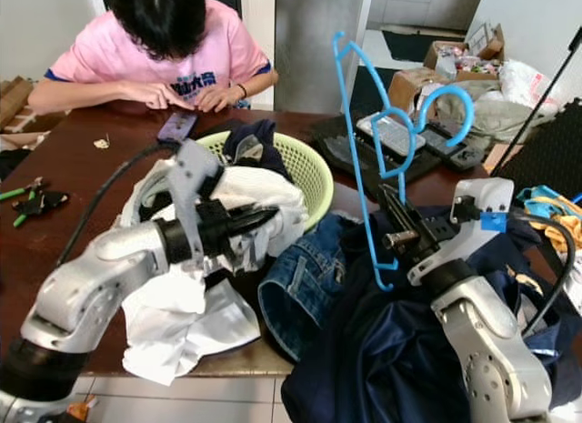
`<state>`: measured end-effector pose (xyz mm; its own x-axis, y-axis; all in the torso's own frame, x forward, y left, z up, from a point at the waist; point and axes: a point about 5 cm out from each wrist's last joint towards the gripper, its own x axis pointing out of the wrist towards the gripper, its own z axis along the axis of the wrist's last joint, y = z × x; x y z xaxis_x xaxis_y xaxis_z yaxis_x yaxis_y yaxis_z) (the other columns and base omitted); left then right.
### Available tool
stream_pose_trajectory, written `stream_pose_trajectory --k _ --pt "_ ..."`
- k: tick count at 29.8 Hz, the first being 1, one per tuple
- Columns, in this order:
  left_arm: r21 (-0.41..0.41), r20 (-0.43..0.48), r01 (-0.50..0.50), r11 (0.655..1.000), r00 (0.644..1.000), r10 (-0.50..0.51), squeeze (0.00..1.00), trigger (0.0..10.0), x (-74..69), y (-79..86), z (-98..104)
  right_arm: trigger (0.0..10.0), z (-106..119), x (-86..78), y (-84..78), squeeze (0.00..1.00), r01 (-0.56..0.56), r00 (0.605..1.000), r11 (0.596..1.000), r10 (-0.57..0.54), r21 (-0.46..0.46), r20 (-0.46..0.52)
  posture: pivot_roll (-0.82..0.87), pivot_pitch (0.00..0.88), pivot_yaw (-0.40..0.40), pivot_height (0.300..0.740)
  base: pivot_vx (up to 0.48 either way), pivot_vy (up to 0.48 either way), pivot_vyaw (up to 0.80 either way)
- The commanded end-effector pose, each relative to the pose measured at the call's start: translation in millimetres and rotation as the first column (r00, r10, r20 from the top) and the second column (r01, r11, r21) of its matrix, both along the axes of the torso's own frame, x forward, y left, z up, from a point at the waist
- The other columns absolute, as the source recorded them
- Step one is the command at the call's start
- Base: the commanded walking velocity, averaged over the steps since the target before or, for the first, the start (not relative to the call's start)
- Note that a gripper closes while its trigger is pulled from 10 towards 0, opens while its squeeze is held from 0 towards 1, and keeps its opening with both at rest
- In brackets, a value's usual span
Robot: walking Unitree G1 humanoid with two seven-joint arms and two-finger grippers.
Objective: Hang hanger
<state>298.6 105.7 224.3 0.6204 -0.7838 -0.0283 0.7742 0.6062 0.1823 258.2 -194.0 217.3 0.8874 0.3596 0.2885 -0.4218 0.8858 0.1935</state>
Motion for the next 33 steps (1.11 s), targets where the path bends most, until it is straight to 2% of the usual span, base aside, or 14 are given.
stream_pose_trajectory --k 1,2,3,4,9,12,13,17,21,27,28,29,30,33 --pt "0.041 0.053 -0.109 0.993 0.993 0.107 0.83 10.0 9.6 13.1 2.9 10.0 0.5 -1.7 -2.0 0.0 0.014 1.0 1.0 -0.014 -0.018 0.001 0.04 0.099 -0.058 0.74 0.0 0.0 0.0" --pt "0.034 0.075 -0.144 0.989 0.987 0.141 1.0 10.0 12.4 17.0 5.5 10.0 0.1 -1.8 -2.2 0.0 0.014 1.0 1.0 -0.014 -0.018 0.0 0.04 0.099 -0.058 0.74 0.0 0.0 0.0" --pt "0.034 0.075 -0.144 0.989 0.987 0.141 1.0 10.0 12.4 17.0 5.5 10.0 0.1 -1.8 -2.2 0.0 0.014 1.0 1.0 -0.014 -0.018 0.0 0.04 0.099 -0.058 0.74 0.0 0.0 0.0" --pt "0.002 0.133 -0.2 0.98 0.971 0.198 1.0 10.0 16.2 22.6 14.7 10.0 -0.4 -1.9 -2.0 0.0 0.013 1.0 1.0 -0.013 -0.016 -0.001 0.04 0.102 -0.058 0.74 0.0 0.0 0.0" --pt "-0.045 0.257 -0.26 0.965 0.93 0.263 1.0 10.0 15.0 26.7 35.7 10.0 -1.2 -1.8 -1.6 0.0 0.012 1.0 1.0 -0.012 -0.015 -0.003 0.04 0.102 -0.059 0.74 0.0 0.0 0.0" --pt "-0.136 0.343 -0.254 0.958 0.895 0.286 1.0 10.0 -1.5 24.2 60.4 10.0 -1.0 -1.4 -1.2 0.0 0.01 1.0 1.0 -0.01 -0.012 -0.002 0.05 0.108 -0.058 0.74 0.0 0.0 0.0" --pt "-0.136 0.343 -0.254 0.958 0.895 0.286 1.0 10.0 -1.5 24.2 60.4 10.0 -1.0 -1.4 -1.2 0.0 0.01 1.0 1.0 -0.01 -0.012 -0.002 0.05 0.108 -0.058 0.74 0.0 0.0 0.0" --pt "-0.239 0.306 -0.159 0.958 0.924 0.229 1.0 10.0 -21.3 21.3 70.7 10.0 -1.9 -0.4 -1.4 0.0 0.008 1.0 1.0 -0.008 -0.01 -0.006 0.07 0.114 -0.062 0.74 0.0 0.0 0.0" --pt "-0.376 0.177 -0.083 0.923 0.971 0.159 1.0 10.0 -35.4 29.6 65.7 10.0 -3.0 1.2 -0.1 0.0 0.002 1.0 1.0 -0.002 -0.007 -0.008 0.08 0.115 -0.061 0.74 0.0 0.0 0.0" --pt "-0.377 0.085 -0.17 0.91 0.973 0.217 1.0 10.0 -44.1 50.7 40.9 10.0 -5.9 1.9 -1.1 0.0 0.007 1.0 1.0 -0.007 -0.015 -0.02 0.08 0.117 -0.06 0.74 0.0 0.0 0.0" --pt "-0.348 0.037 -0.258 0.902 0.957 0.288 0.81 10.0 -45.7 57.6 23.2 10.0 -7.1 3.2 -2.7 0.0 0.013 1.0 1.0 -0.014 -0.022 -0.025 0.1 0.114 -0.064 0.74 0.0 0.0 0.0" --pt "-0.323 0.002 -0.317 0.892 0.942 0.335 0.81 10.0 -48.2 61.9 11.7 10.0 -7.9 4.1 -3.8 0.0 0.018 0.999 0.999 -0.018 -0.027 -0.028 0.1 0.114 -0.064 0.74 0.0 0.0 0.0" --pt "-0.281 -0.016 -0.372 0.885 0.924 0.383 0.0 10.0 -51.8 64.4 -0.7 10.0 -8.2 5.0 -4.9 0.0 0.02 0.999 0.999 -0.021 -0.029 -0.03 0.1 0.112 -0.066 0.74 0.0 0.0 0.0" --pt "-0.245 -0.039 -0.422 0.873 0.904 0.427 0.0 10.0 -57.0 65.3 -12.4 10.0 -8.2 5.9 -5.9 0.0 0.021 0.999 0.999 -0.022 -0.03 -0.03 0.1 0.11 -0.067 0.74 0.0 0.0 0.0"
